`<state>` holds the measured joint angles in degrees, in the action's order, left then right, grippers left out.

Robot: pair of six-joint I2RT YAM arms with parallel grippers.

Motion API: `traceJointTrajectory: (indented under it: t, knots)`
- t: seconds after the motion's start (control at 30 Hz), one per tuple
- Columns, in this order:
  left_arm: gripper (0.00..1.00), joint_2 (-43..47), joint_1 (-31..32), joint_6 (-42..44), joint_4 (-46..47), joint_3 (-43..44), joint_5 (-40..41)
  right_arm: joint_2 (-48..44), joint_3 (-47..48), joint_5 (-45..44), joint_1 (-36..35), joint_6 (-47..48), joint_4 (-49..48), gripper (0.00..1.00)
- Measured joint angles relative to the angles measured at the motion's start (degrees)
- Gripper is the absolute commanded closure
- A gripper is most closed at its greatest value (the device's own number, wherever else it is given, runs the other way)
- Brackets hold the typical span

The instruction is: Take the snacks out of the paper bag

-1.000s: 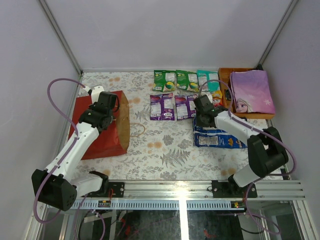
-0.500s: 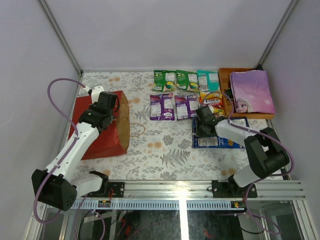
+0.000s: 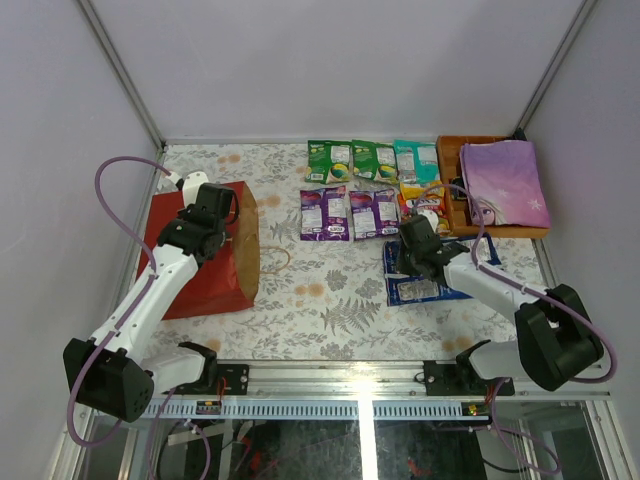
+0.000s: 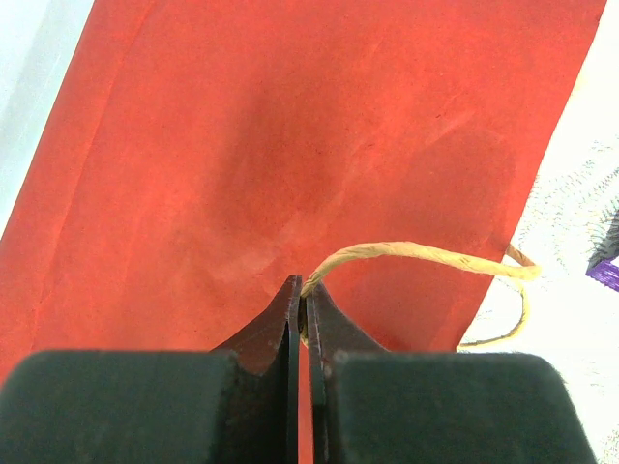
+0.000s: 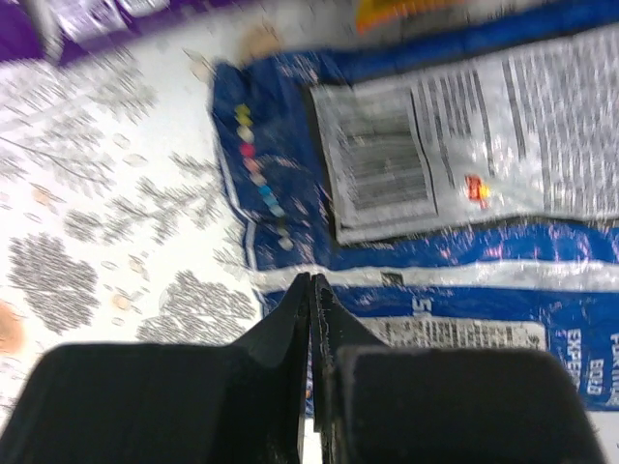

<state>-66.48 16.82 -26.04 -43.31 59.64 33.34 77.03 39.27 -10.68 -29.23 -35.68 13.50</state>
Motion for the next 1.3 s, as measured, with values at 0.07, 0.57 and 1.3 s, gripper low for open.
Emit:
traceJointTrajectory:
  t: [0.07, 0.57, 1.3]
  knots:
    - [1.00, 0.02, 0.00, 0.00, 0.00, 0.00, 0.00, 0.28, 2.23, -0.63, 0.00, 0.76, -0.39, 1.00]
    - [1.00, 0.02, 0.00, 0.15, 0.00, 0.00, 0.02, 17.16, 9.46, 4.83, 1.33, 2.91, -11.39, 1.00]
    - [1.00, -0.50, 0.00, 0.48, 0.02, 0.00, -0.02, 5.77, 13.09, 9.81, 10.49, 7.87, -10.32, 1.00]
